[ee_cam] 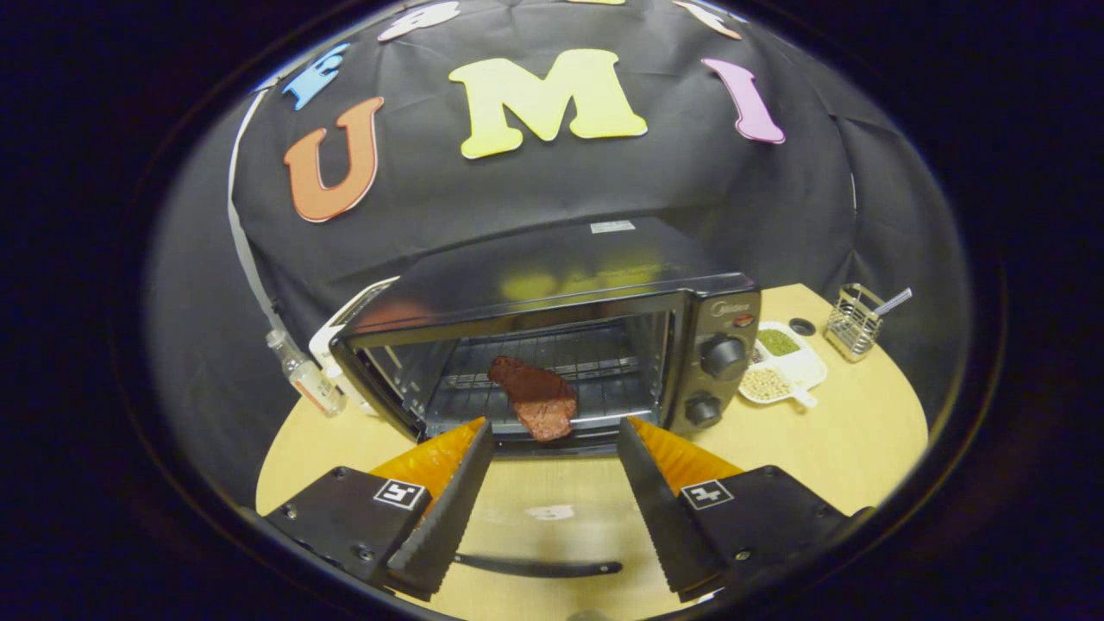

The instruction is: Open the toaster oven, put the food inside, and close the toaster oven door.

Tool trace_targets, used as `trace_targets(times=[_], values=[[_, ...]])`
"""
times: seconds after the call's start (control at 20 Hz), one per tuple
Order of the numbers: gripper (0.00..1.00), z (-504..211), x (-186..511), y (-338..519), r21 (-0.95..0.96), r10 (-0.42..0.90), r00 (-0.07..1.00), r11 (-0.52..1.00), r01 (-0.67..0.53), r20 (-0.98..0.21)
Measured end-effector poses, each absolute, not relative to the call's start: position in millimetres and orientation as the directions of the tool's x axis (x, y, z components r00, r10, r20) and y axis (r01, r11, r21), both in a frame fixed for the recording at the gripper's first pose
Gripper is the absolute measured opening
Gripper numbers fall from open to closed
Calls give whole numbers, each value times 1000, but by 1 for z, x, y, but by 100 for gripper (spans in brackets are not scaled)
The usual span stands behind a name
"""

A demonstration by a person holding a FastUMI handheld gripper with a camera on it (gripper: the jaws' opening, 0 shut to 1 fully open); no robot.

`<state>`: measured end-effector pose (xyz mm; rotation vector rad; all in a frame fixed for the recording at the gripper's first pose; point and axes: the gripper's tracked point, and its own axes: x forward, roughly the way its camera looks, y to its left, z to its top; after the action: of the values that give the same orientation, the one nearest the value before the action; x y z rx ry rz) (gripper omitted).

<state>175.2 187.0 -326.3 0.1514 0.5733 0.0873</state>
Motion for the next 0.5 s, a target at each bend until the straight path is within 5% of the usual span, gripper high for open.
trace_targets(times=[0.5], values=[[94, -328, 92, 168, 70, 123, 806, 992, -101, -579]])
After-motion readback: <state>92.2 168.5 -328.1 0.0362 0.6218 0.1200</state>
